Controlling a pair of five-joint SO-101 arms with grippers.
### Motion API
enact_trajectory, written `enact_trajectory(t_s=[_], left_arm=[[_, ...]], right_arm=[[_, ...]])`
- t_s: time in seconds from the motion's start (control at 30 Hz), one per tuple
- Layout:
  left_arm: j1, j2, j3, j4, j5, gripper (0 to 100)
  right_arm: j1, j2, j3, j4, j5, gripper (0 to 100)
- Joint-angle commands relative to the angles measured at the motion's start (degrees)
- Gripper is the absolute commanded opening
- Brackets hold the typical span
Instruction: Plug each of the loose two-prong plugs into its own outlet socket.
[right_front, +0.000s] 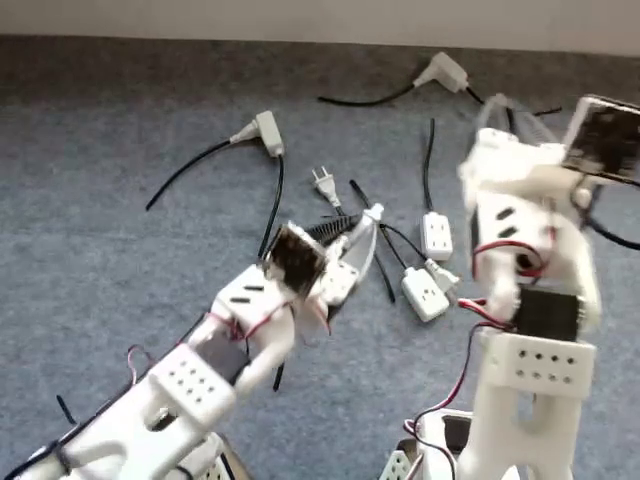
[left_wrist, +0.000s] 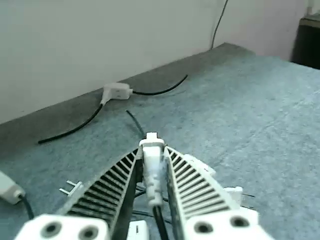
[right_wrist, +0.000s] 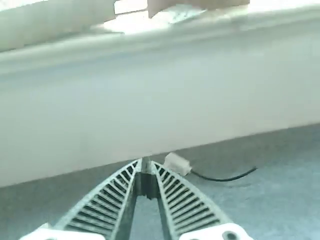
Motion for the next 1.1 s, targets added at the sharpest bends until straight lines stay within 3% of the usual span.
enact_trajectory(t_s=[0.0, 0.2, 0.37, 0.5, 0.7, 0.93, 1.07], left_arm=[[-5.5, 14.9, -14.3, 7.6, 0.3, 1], [-7.1, 30.1, -42.3, 41.7, 0.6, 1], [-7.2, 37.4, -57.6, 59.2, 11.5, 1], [-6.8, 42.4, -68.0, 66.7, 20.1, 1], [-6.8, 48.9, -81.6, 78.8, 40.5, 1], [-7.0, 51.6, -82.9, 79.5, 44.7, 1], [-6.9, 51.7, -82.8, 79.6, 62.1, 1]], right_arm=[[8.6, -1.1, -4.2, 5.5, -0.4, 0.8], [17.0, -1.6, 5.6, 11.9, -0.7, 0.8], [18.9, -1.6, 18.2, 15.1, -0.8, 0.8], [18.9, -1.7, 29.4, 14.8, -0.8, 0.8], [18.8, -1.7, 41.6, 12.6, -0.8, 0.8], [18.8, -1.7, 45.0, 12.4, -0.8, 0.8], [18.7, -1.7, 44.9, 12.4, -0.8, 0.8]])
